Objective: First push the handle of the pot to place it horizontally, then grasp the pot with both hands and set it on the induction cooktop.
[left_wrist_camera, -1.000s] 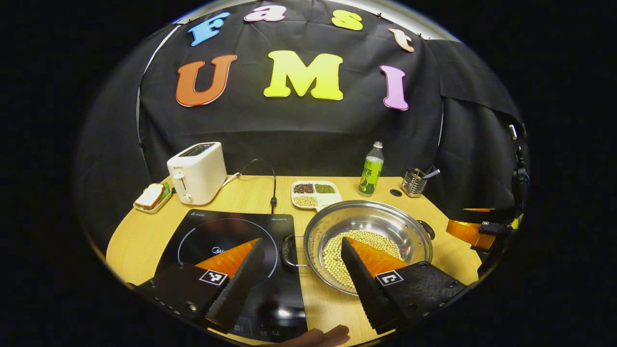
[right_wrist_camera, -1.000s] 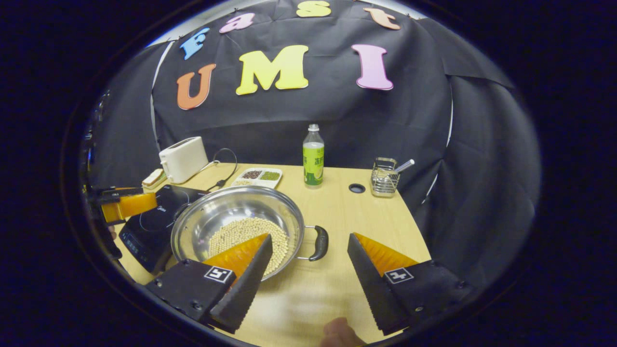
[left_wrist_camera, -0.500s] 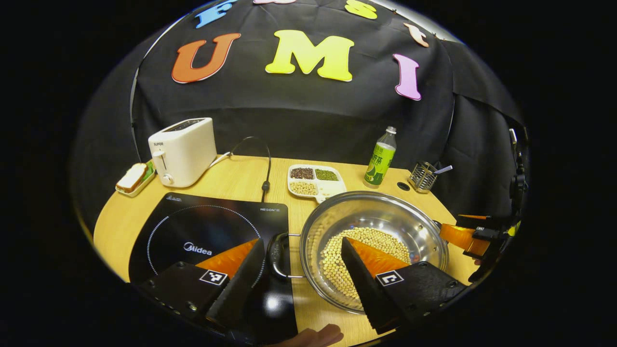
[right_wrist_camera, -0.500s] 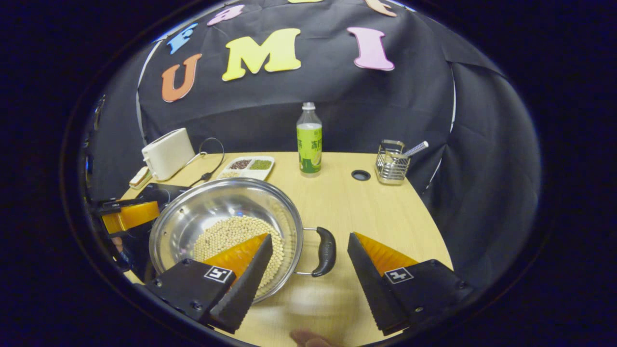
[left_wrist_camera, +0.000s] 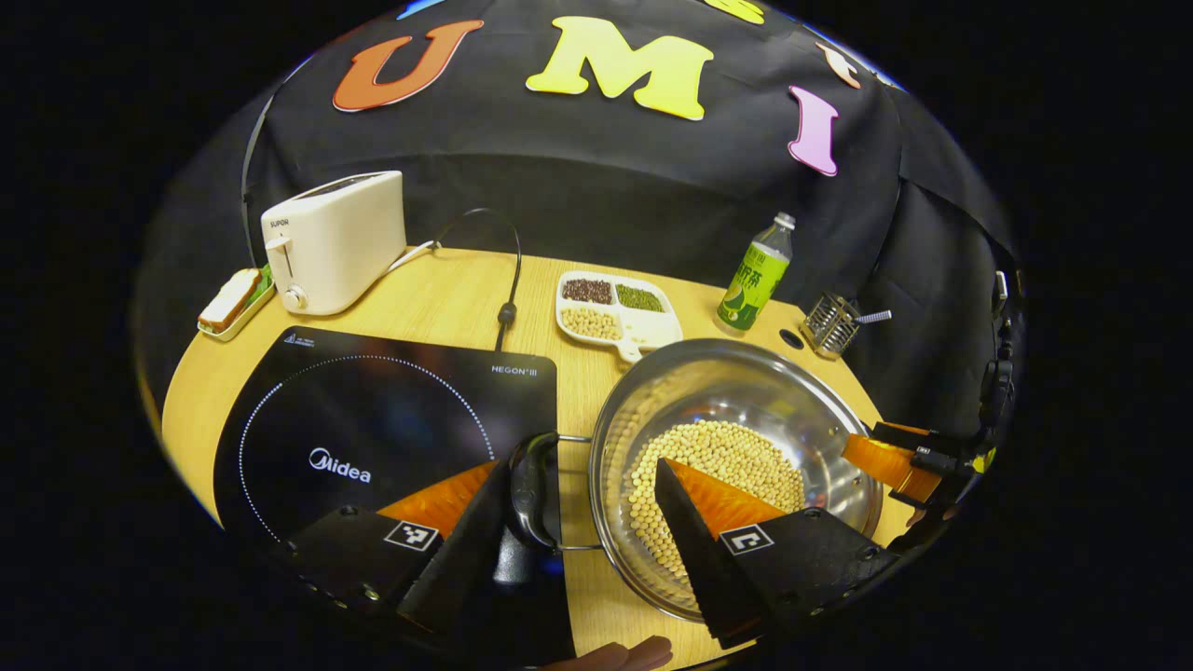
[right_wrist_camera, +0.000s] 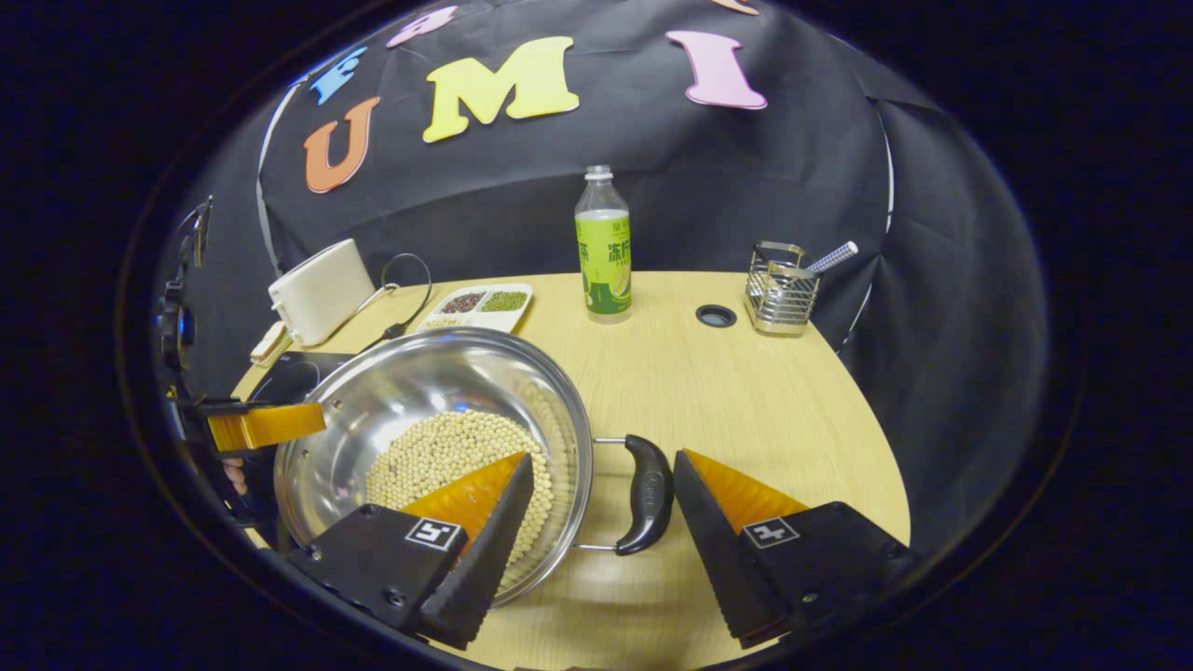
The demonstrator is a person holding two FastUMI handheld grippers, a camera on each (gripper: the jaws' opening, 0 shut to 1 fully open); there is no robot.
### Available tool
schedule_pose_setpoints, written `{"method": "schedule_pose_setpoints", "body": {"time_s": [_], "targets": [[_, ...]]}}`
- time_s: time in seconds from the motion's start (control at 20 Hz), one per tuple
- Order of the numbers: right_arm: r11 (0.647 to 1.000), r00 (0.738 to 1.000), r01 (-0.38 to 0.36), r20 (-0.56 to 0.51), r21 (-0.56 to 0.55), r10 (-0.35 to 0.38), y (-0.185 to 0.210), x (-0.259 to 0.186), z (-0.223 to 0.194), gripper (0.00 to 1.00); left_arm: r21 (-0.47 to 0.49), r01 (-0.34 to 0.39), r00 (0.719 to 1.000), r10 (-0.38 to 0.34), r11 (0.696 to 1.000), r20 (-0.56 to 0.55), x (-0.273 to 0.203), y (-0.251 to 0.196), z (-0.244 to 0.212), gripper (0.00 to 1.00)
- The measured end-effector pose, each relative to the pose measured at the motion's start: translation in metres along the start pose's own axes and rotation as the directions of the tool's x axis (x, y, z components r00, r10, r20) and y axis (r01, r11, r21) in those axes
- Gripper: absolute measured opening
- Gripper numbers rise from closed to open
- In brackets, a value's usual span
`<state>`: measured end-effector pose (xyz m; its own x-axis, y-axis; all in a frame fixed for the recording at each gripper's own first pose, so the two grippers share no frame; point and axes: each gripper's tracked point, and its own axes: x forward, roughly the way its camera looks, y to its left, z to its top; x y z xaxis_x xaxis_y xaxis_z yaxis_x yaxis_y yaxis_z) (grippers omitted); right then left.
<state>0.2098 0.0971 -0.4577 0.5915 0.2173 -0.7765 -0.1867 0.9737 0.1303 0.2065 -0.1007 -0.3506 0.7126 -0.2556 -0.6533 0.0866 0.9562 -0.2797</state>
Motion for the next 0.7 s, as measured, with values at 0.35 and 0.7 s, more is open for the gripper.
{"method": "schedule_pose_setpoints", "body": {"time_s": [0.35,0.7], "targets": [[0.999,0.999,0.017,-0.046,0.034,-0.016,-0.011,0.01,-0.009,0.67,0.0,-0.046,0.999,0.046,0.999,-0.015,0.006,0.017,0.0,0.71],[0.999,0.998,0.01,-0.064,0.031,-0.008,-0.01,0.012,-0.009,0.65,-0.013,0.021,1.0,-0.021,1.0,-0.007,0.006,0.017,0.0,0.6]]}}
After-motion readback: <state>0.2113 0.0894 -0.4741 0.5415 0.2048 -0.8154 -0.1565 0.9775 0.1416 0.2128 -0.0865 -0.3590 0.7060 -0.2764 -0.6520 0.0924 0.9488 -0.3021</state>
